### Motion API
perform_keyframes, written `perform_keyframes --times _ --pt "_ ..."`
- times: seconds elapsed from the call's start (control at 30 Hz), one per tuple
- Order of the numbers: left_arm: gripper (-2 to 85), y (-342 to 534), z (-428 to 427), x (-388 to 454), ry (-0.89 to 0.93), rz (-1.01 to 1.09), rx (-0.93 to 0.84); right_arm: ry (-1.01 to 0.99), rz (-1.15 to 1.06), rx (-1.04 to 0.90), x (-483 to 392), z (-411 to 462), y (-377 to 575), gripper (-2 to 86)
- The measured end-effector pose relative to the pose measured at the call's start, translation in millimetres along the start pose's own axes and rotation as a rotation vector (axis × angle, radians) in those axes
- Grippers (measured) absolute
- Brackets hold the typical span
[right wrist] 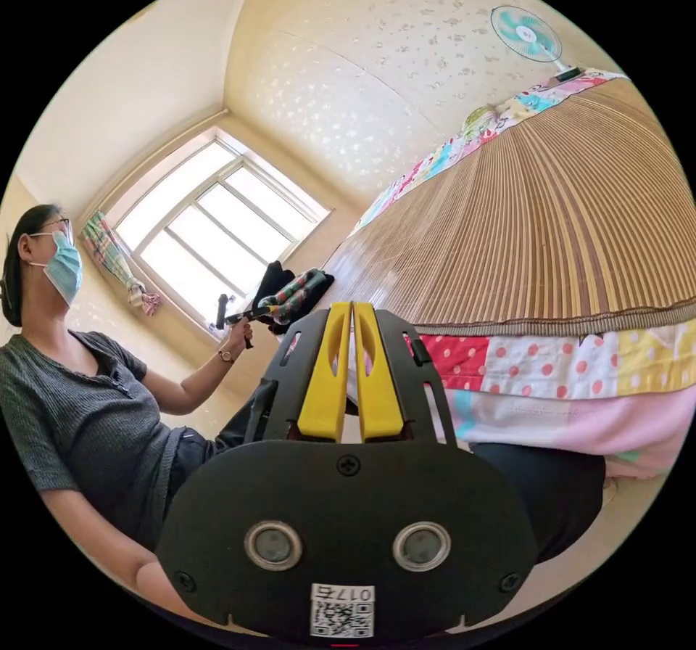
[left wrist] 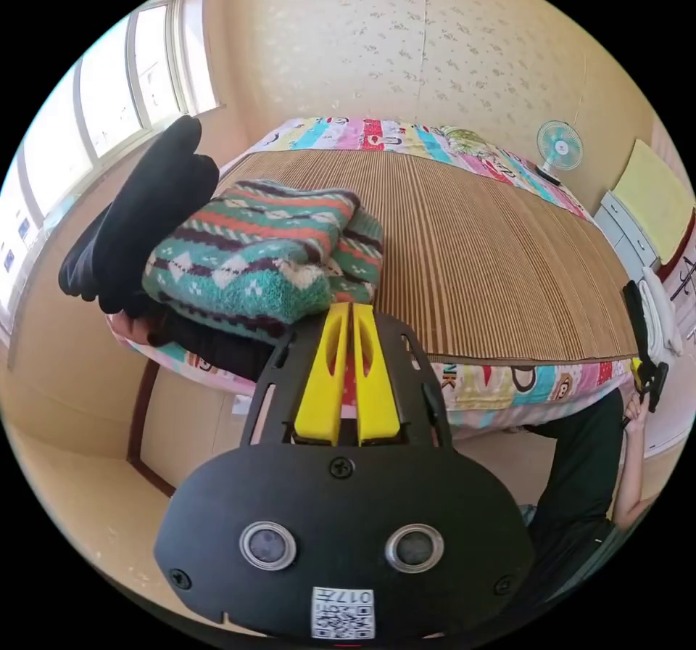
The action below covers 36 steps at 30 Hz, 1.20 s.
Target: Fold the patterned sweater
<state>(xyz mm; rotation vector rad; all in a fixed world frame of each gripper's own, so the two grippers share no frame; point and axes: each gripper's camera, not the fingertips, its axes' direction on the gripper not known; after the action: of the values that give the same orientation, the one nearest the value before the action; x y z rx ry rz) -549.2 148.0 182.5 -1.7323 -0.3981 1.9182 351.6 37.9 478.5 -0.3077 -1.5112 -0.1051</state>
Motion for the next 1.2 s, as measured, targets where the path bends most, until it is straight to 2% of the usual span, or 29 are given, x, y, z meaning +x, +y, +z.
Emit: perform_keyframes --times 0.07,0.17,0.2,0.27,0.33,0.4,0.5,0.57,0.63,0.73,0.87,0.97,1.03,1.13,1.2 --pt "7.0 1 -35 39 -0.03 0.05 0.148 -0.041 -0.004 0.03 6 -7 8 0.4" --pt "7.2 -9 -63 90 -0.287 0.051 0.268 -0.083 0.021 0.113 20 -30 16 0.4" --pt "7.2 -24 -53 100 -0.338 0.069 0.227 -0.096 0.035 0.132 24 -35 18 0.4" --pt "7.1 -57 -9 103 -0.35 0.136 0.023 -0.174 0.086 0.179 43 -47 23 0.4" --pt "6.9 -84 68 89 -0.452 0.14 -0.244 -0.213 0.105 0.18 52 -53 24 0.4" --pt "6.6 -86 118 78 -0.533 0.21 -0.362 -0.221 0.101 0.165 54 -56 24 0.4" --pt "6.0 -102 124 77 -0.561 0.141 -0.343 -0.223 0.078 0.122 53 -56 22 0.4" --pt "5.5 -120 109 73 -0.471 0.053 -0.329 -0.228 0.074 0.106 55 -55 20 0.3" --pt "4.7 -138 82 45 -0.205 -0.119 -0.188 -0.239 0.082 0.104 59 -55 20 0.4" --pt "3.6 -164 65 8 0.169 -0.298 -0.101 -0.235 0.075 0.11 65 -60 17 0.4" --pt "1.9 -199 8 62 0.444 -0.074 0.067 -0.198 0.066 0.081 66 -57 13 0.5" --pt "1.1 -204 -32 114 0.764 0.11 0.163 -0.182 0.059 0.078 67 -59 13 0.5" --pt "0.9 -190 -44 150 1.113 0.176 0.214 -0.199 0.07 0.094 71 -62 15 0.6" --pt "0.7 -159 -43 194 1.464 0.272 0.21 -0.231 0.101 0.148 80 -68 22 0.8" --pt "0.8 -132 -37 227 1.498 0.366 0.116 -0.24 0.105 0.183 83 -72 26 1.1"
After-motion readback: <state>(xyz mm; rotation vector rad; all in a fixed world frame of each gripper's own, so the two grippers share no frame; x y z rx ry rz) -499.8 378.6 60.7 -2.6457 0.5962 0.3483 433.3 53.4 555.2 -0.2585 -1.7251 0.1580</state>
